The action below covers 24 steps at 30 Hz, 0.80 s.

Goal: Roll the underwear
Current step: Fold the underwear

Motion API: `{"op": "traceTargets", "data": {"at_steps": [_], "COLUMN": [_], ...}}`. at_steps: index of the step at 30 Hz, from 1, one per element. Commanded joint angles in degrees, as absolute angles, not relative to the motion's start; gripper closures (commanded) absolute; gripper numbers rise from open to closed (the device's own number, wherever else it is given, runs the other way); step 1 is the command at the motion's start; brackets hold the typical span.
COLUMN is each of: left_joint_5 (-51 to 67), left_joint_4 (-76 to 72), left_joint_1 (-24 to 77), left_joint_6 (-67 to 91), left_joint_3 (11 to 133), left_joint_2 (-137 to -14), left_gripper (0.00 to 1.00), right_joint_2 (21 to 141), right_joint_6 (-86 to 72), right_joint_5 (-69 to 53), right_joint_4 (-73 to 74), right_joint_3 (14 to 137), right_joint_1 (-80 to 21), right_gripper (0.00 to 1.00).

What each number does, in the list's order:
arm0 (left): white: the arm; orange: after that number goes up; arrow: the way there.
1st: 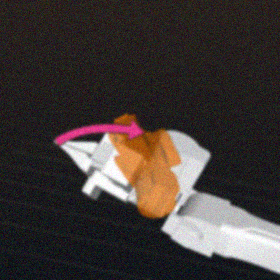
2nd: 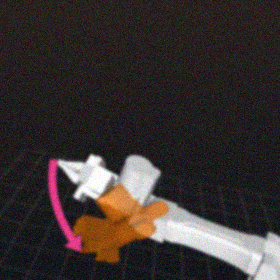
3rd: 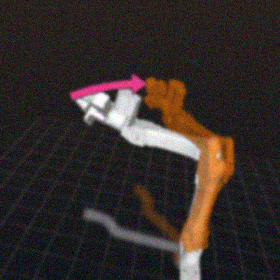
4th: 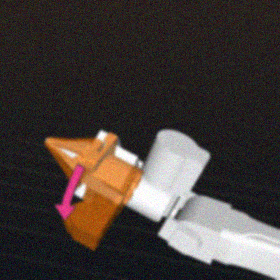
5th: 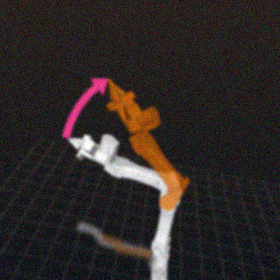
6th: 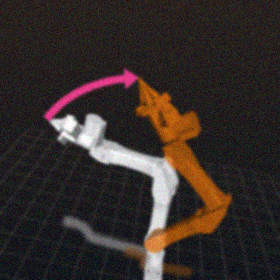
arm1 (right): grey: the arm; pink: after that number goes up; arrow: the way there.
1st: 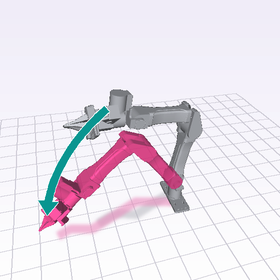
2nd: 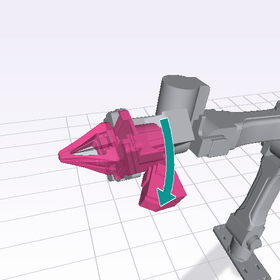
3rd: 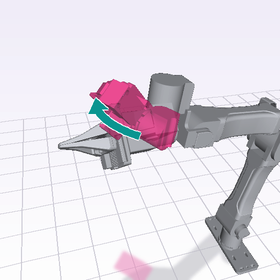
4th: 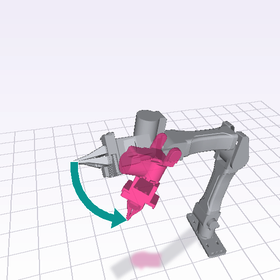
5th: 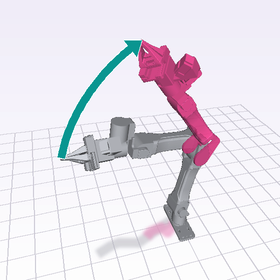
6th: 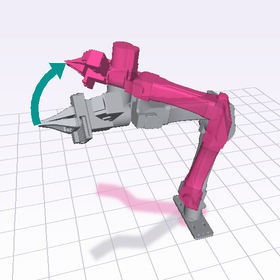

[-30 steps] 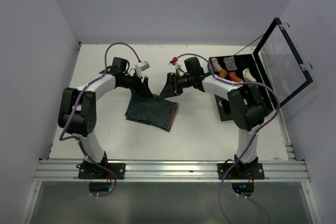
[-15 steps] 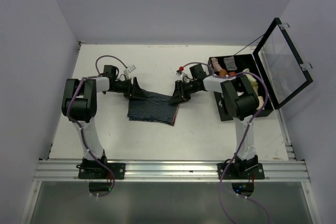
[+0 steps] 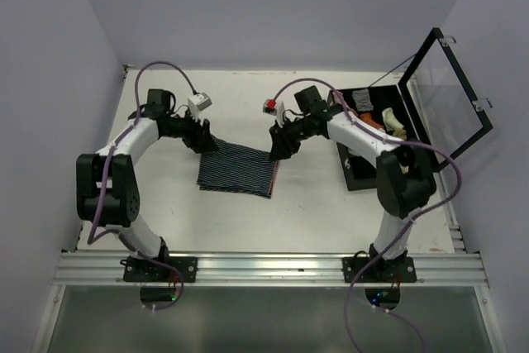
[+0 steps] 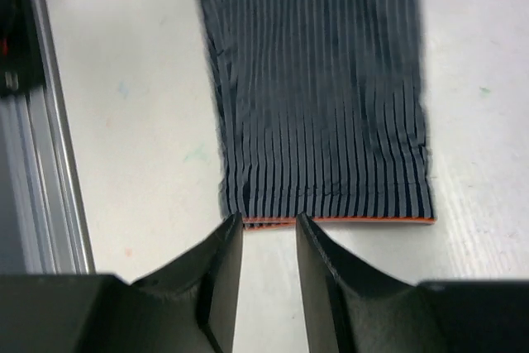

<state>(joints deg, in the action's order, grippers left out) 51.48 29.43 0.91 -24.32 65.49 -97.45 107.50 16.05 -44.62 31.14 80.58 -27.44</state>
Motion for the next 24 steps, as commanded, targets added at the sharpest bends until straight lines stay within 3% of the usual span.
{"op": "traceTargets", "data": {"at_steps": [1,10,24], "left_joint_5": [44.6,37.6,39.5], "left_joint_4": [34.4,28.0,29.8], "left_joint_1": [0.4,0.0,-2.8], "left_joint_6": [-40.0,-47.9,-45.8], "left_joint_3": [64.2,53.1,54.3], "left_joint_2": [-92.4,-82.8,-85.3], "left_gripper": [0.32,0.32,0.34], "right_joint_2": [97.0,88.3,87.9], "right_joint_6": [35.0,54.3,62.5], "right_joint_5": [-35.6,-26.6,-23.7], "right_joint_4": [30.4,15.6,2.8], "right_joint_3": [72.0,53.3,44.7], "right_joint_1": [-34.3,-44.9,-48.0], "right_gripper": [0.63,0.55,0.43]}}
